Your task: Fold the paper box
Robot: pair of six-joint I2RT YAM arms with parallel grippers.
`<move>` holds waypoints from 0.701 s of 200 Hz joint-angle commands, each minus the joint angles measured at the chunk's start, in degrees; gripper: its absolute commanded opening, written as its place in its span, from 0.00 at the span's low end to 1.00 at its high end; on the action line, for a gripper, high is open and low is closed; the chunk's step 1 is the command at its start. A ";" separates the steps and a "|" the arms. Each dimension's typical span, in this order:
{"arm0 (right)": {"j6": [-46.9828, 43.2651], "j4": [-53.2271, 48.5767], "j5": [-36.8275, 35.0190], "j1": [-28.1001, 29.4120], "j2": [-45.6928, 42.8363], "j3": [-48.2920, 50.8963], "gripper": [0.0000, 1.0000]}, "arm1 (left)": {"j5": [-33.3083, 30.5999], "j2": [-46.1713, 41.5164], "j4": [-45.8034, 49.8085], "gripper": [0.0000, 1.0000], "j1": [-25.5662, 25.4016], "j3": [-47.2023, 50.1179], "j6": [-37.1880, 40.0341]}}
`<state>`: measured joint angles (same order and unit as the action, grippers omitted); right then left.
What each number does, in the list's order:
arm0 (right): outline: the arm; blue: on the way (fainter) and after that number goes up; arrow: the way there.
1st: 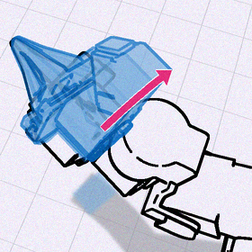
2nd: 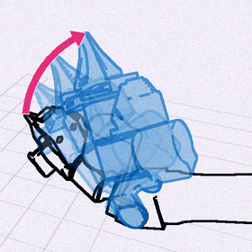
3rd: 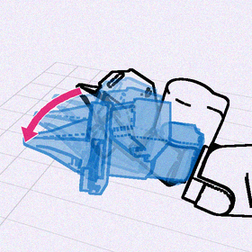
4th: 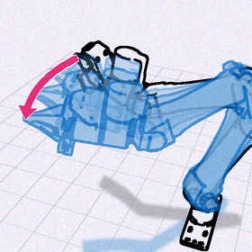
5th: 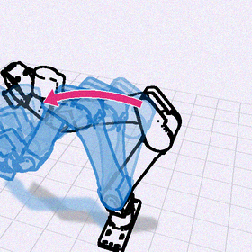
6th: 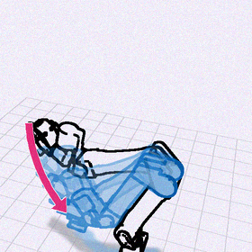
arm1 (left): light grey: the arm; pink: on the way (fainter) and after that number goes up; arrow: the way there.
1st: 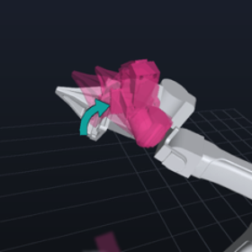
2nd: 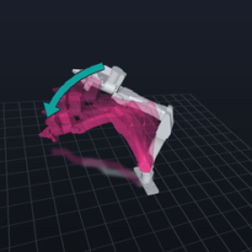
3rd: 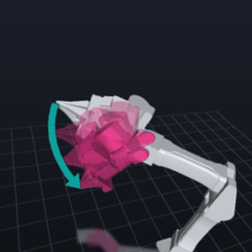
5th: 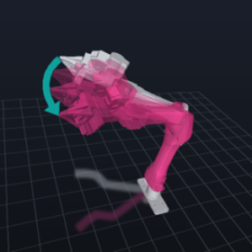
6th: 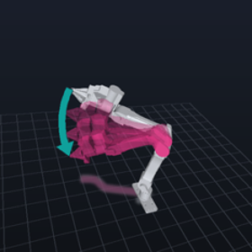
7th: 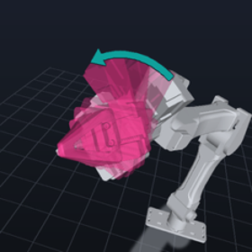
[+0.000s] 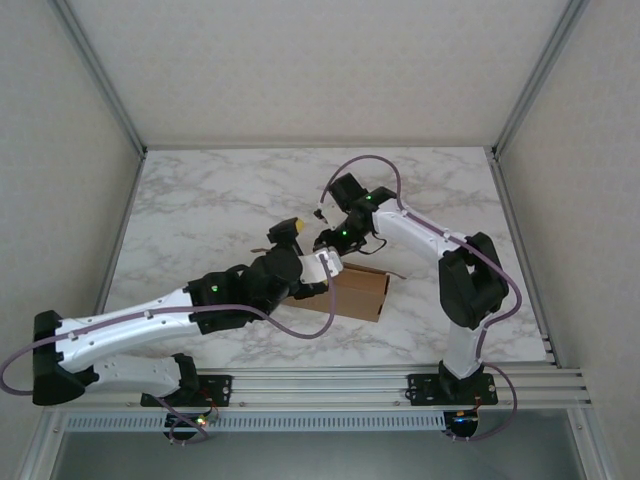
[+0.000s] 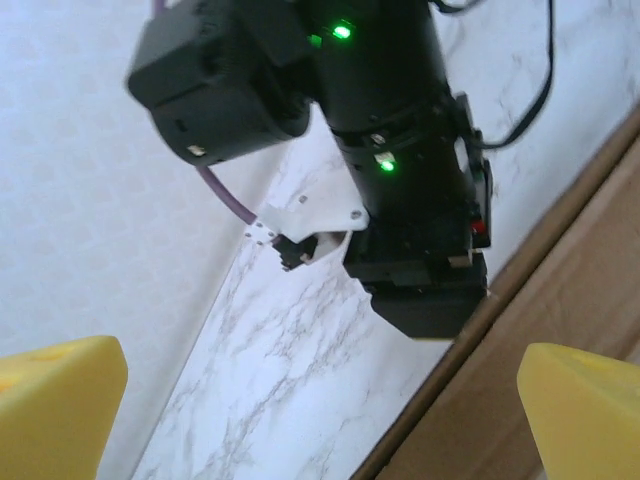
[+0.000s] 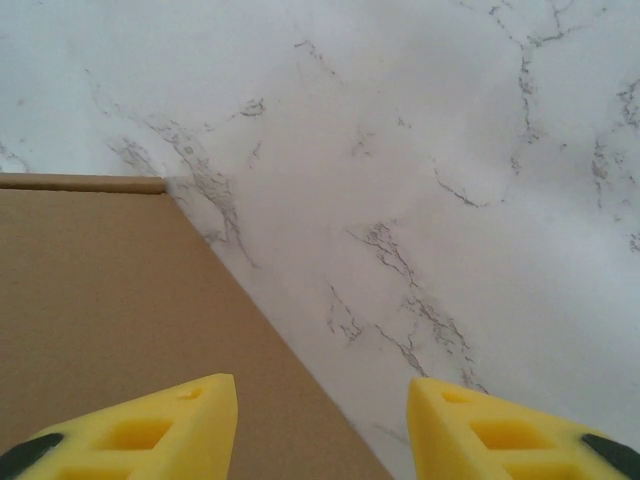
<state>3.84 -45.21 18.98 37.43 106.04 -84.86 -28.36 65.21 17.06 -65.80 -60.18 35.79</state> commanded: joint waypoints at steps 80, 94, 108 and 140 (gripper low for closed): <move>5.61 4.72 -4.46 -2.49 -12.49 3.74 0.43 | 11.56 2.95 2.07 1.00 22.18 -14.35 -44.66; 6.85 5.39 -4.25 -2.67 -15.28 5.56 0.41 | 16.18 4.83 1.64 1.00 23.93 -15.18 -47.87; 8.02 5.80 -4.81 -2.68 -18.34 7.12 0.39 | 19.68 5.81 -2.04 1.00 24.34 -13.70 -53.07; 12.07 6.74 -4.83 -2.71 -24.48 11.59 0.33 | 30.58 10.30 -4.60 1.00 26.51 -13.05 -66.74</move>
<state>11.53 -39.55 14.92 34.70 85.49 -76.38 -9.56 72.73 15.16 -40.58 -74.04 -17.43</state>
